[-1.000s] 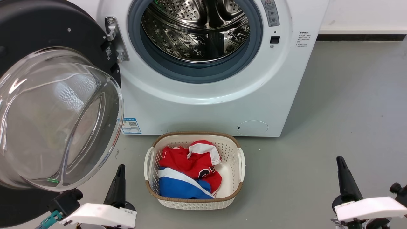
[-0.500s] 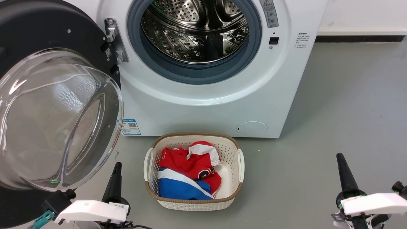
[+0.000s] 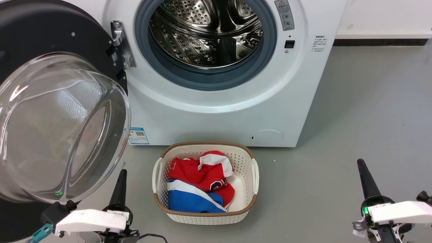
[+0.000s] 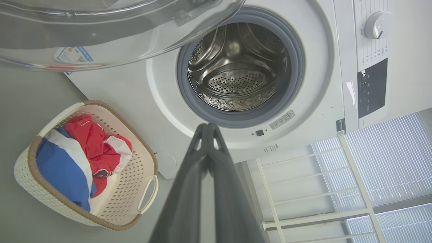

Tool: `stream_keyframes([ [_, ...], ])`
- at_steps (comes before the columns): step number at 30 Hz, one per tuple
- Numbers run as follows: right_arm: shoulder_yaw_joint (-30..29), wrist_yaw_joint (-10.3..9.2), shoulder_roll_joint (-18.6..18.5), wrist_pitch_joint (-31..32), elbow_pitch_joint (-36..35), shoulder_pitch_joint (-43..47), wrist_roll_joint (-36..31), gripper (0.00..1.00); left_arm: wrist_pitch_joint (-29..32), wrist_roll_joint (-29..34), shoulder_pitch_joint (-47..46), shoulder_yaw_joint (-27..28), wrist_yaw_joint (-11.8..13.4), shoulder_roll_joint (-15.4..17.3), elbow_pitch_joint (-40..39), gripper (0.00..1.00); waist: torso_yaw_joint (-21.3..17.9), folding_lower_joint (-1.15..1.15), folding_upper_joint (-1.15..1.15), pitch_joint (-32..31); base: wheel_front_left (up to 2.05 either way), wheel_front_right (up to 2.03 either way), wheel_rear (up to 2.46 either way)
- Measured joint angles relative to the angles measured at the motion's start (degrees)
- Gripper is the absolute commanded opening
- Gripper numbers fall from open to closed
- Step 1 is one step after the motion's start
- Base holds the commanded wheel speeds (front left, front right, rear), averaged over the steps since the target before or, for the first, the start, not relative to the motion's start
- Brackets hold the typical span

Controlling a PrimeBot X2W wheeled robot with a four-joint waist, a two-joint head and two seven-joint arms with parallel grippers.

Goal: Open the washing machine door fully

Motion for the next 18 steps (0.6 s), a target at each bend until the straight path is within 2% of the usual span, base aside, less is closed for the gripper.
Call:
stream_keyframes([
  [18,-0.6,-0.01,0.0,2.5,0.8,-0.9,9.3,0.0,2.5,-9.6,-1.2,1.3,-0.2,0.0,0.6,0.0,-0.2,0.0,0.0,-0.4,0.0,0.0,0.0],
])
